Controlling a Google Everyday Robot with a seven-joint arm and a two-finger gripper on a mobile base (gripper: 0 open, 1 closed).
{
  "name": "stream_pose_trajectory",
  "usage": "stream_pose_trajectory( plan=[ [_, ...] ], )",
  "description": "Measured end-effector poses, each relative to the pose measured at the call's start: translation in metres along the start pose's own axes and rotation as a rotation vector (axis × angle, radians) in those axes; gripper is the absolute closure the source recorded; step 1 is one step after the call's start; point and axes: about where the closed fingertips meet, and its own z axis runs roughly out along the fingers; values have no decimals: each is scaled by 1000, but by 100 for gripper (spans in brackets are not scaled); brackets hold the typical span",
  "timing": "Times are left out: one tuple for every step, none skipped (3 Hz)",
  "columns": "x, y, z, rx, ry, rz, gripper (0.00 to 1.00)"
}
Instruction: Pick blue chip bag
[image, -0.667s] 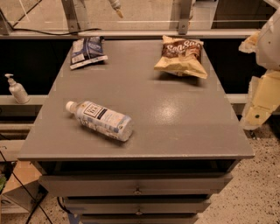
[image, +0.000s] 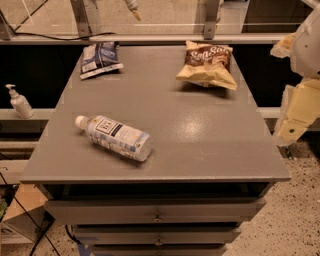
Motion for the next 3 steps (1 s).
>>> stream_pose_trajectory(
  plan=[
    [-33,-8,6,4,-95,-60,0],
    [-90,-4,18,-13,-250,-151,0],
    [-98,-2,14,-13,-271,-156,0]
  ],
)
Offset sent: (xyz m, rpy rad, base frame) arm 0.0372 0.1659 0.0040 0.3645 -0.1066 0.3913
